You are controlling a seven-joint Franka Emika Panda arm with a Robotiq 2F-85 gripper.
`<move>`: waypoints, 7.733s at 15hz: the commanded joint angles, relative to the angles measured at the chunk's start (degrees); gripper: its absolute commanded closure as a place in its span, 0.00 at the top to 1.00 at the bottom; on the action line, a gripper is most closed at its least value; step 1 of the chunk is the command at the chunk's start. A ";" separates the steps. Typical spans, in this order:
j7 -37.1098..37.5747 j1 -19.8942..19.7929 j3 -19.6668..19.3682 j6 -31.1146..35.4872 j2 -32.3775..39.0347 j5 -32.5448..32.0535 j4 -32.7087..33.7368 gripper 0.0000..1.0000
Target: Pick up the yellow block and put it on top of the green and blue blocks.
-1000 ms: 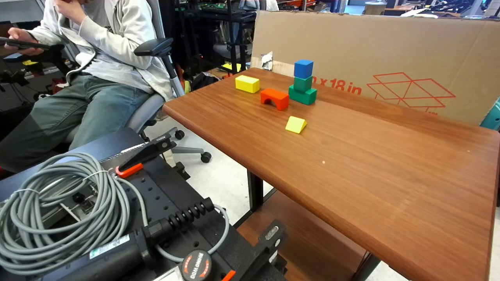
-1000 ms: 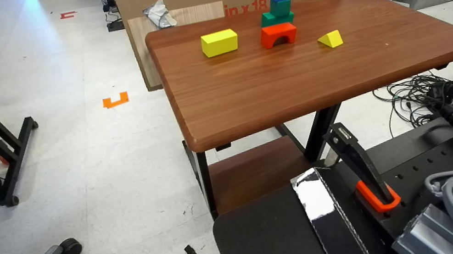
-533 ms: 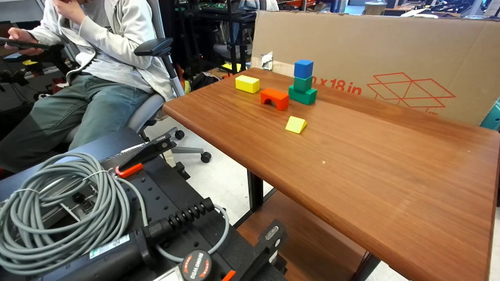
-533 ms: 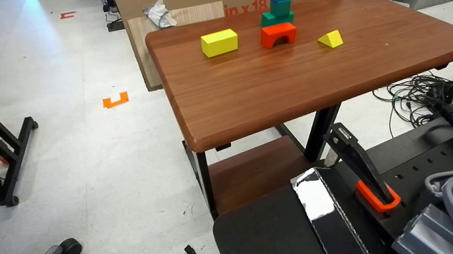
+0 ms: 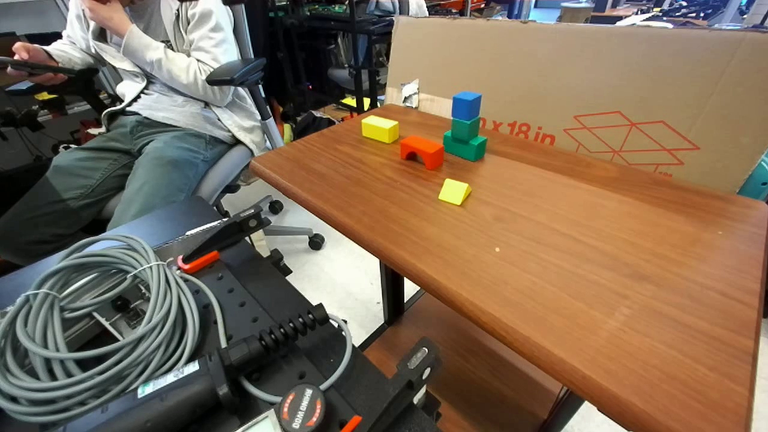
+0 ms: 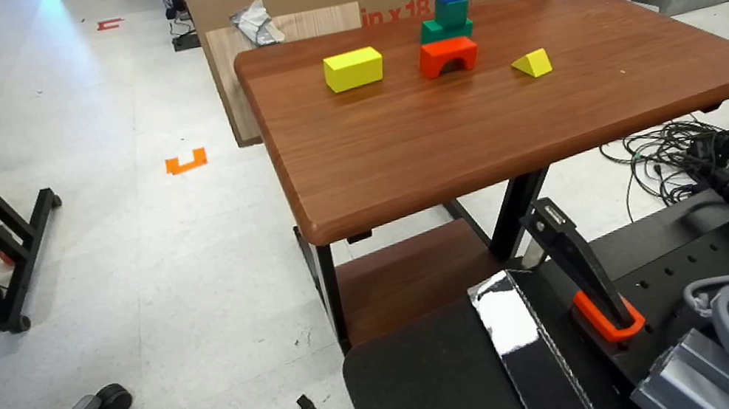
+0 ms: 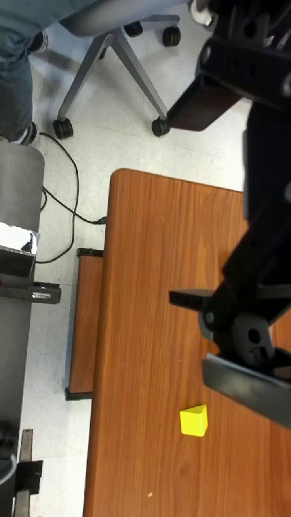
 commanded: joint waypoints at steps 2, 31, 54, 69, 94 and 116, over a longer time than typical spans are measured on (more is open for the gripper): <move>2.86 -2.01 -2.74 4.39 14.59 -8.20 8.68 1.00; 4.98 7.97 -15.54 9.47 48.21 -11.98 37.49 1.00; -2.40 6.29 -15.18 9.35 39.84 -11.99 32.33 0.42; -18.12 -6.96 -13.64 -0.60 33.11 -2.95 32.64 0.42; -14.61 -6.41 -15.95 0.06 41.44 -6.18 40.36 0.42; -11.84 -4.60 -16.38 -1.39 44.82 -8.48 43.94 0.42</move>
